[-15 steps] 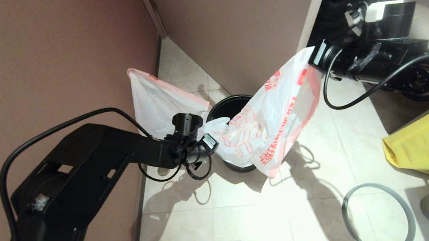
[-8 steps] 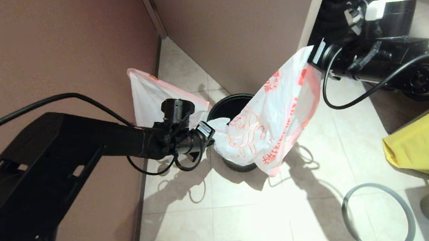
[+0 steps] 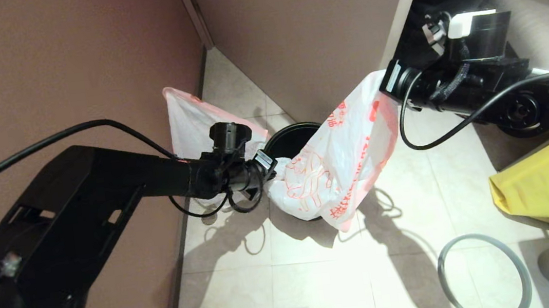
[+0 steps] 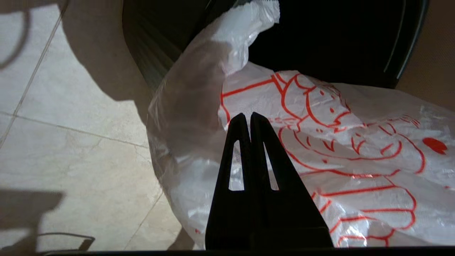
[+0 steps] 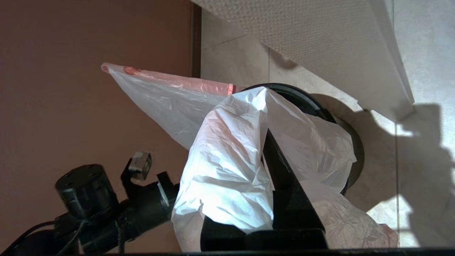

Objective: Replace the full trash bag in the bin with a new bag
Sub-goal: Put the new garbage bag on the trash can

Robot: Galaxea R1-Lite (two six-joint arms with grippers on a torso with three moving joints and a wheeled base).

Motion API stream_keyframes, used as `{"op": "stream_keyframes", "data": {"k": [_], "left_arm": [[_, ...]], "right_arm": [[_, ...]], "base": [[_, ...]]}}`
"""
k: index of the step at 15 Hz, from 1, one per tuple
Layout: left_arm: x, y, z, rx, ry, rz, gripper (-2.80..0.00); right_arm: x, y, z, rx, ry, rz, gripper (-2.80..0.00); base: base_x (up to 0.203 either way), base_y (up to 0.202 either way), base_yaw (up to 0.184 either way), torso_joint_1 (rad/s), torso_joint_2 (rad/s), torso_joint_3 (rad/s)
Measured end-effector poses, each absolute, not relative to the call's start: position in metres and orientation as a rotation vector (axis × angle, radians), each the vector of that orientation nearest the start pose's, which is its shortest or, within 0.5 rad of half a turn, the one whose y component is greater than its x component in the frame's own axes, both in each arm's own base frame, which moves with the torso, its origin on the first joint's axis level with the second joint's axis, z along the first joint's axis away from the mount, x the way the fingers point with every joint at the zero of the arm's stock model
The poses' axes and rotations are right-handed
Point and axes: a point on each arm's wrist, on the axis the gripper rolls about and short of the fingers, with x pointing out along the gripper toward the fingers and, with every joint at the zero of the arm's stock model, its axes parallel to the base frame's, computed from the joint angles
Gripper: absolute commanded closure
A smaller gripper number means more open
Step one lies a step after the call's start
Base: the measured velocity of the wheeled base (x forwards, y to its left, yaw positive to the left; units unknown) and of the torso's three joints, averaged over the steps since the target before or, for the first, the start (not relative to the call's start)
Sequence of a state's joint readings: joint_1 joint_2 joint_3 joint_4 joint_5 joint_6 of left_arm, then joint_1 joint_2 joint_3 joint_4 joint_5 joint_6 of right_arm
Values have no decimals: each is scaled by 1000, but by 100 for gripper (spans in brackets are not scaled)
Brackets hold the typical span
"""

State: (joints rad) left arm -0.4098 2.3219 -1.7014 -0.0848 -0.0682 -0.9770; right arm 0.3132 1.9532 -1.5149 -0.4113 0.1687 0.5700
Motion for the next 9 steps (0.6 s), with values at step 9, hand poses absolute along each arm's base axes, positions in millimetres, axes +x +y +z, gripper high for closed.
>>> {"op": "stream_keyframes", "data": {"k": [9], "left_arm": [[409, -167, 133, -793, 758, -42, 0]], "right_arm": [[396, 90, 270, 565, 130, 364, 0]], "base": [[0, 0, 0, 0, 0, 0]]}}
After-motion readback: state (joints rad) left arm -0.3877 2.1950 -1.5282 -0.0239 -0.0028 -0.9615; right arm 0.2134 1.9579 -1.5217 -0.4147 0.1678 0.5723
